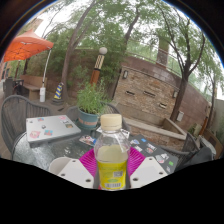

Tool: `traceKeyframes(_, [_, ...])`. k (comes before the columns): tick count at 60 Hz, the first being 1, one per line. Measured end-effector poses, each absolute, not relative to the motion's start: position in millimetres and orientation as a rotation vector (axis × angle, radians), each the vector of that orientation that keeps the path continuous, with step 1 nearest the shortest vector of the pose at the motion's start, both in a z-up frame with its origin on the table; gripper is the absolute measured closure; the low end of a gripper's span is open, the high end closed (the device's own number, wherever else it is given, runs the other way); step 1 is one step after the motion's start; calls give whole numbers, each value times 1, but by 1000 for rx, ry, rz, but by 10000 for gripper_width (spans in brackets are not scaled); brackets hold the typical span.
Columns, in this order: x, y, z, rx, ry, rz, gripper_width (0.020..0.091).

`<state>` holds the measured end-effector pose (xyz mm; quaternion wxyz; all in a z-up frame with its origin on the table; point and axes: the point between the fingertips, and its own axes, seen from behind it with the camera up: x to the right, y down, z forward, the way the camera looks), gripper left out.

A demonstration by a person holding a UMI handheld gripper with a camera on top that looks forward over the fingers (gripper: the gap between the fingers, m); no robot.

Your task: Pour water

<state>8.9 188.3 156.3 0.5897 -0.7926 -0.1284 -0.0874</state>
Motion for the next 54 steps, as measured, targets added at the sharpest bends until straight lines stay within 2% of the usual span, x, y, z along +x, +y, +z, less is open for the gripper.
traceKeyframes(5, [28,190,113,-1860,-169,-80,742])
traceKeyframes(7, [30,192,106,-1870,-173,-32,742])
traceKeyframes(9, [32,192,84,-1890,-175,9,742])
traceKeyframes(12, [39,193,67,-1915,-139,61,738])
traceKeyframes(14, [44,195,81,-1859,-112,100,743])
traceKeyframes(15, [43,193,69,-1866,-104,106,741])
traceKeyframes(25, [43,182,77,-1790,-137,157,736])
traceKeyframes(30, [42,184,72,-1797,-146,166,737])
traceKeyframes(33, [41,183,74,-1808,-151,161,706])
traceKeyframes(39, [42,183,65,-1844,-148,146,576])
traceKeyframes(40, [43,181,60,-1878,-149,142,532])
traceKeyframes(43, [41,169,39,-1995,-160,149,341])
traceKeyframes(44, [41,164,36,-2022,-163,150,304])
traceKeyframes(47, [45,155,36,-2043,-151,127,278])
traceKeyframes(54, [53,122,58,-2078,-96,62,288])
